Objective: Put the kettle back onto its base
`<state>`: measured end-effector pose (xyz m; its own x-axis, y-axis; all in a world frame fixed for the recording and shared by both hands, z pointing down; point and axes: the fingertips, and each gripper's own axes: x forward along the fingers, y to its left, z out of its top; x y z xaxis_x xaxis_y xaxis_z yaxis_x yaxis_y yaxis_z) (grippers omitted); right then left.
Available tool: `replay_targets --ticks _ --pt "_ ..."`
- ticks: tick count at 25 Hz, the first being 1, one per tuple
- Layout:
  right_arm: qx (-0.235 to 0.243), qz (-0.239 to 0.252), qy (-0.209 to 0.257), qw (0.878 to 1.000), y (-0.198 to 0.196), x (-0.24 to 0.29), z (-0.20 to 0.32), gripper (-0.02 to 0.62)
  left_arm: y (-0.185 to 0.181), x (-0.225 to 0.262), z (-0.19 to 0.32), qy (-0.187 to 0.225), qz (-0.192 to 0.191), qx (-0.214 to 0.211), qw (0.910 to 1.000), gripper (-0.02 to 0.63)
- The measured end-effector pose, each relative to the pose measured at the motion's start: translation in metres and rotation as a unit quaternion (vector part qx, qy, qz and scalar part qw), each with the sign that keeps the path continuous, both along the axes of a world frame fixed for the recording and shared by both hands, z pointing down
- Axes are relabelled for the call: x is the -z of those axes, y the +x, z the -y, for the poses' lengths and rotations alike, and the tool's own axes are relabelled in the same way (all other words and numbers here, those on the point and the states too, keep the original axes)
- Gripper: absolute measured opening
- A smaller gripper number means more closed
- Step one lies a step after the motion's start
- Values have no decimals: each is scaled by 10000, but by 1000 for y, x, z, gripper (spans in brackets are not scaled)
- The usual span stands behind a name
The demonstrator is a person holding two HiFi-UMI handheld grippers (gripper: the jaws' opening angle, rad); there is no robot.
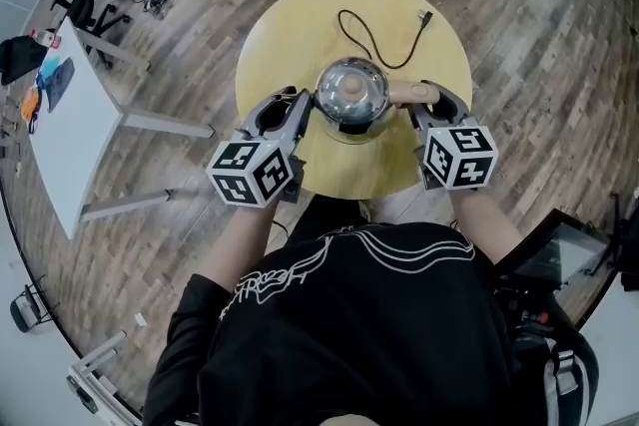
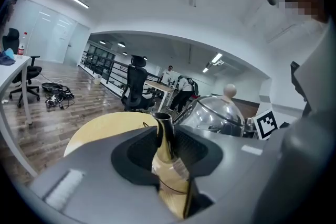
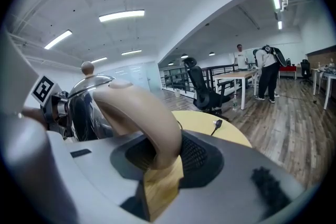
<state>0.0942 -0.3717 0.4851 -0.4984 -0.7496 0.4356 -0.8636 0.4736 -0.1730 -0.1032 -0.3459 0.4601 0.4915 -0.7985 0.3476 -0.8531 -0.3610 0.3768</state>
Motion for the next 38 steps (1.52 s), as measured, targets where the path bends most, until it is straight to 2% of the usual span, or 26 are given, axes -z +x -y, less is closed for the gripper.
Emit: replay_targets --ticks 5,13,17,24,32,38 --pt "20 -175 -73 9998 -10 -14 13 121 -8 -14 17 -5 227 -180 9996 104" --pt "-115 -295 -347 9989 -8 -45 34 121 -6 -49 44 -184 132 -415 9989 105" --pt "-134 -260 -400 9988 -10 -53 39 121 -9 -54 51 -87 89 -531 9985 106" --pt "-164 -288 -457 9984 -21 -62 39 121 -19 -64 52 -208 89 -566 9981 106" --pt "-275 -315 -466 9980 -18 -66 40 123 -16 -64 51 -113 69 -625 9980 106" --pt "-367 -289 -418 9980 -15 -71 41 123 -13 -66 58 -150 124 -508 9985 106"
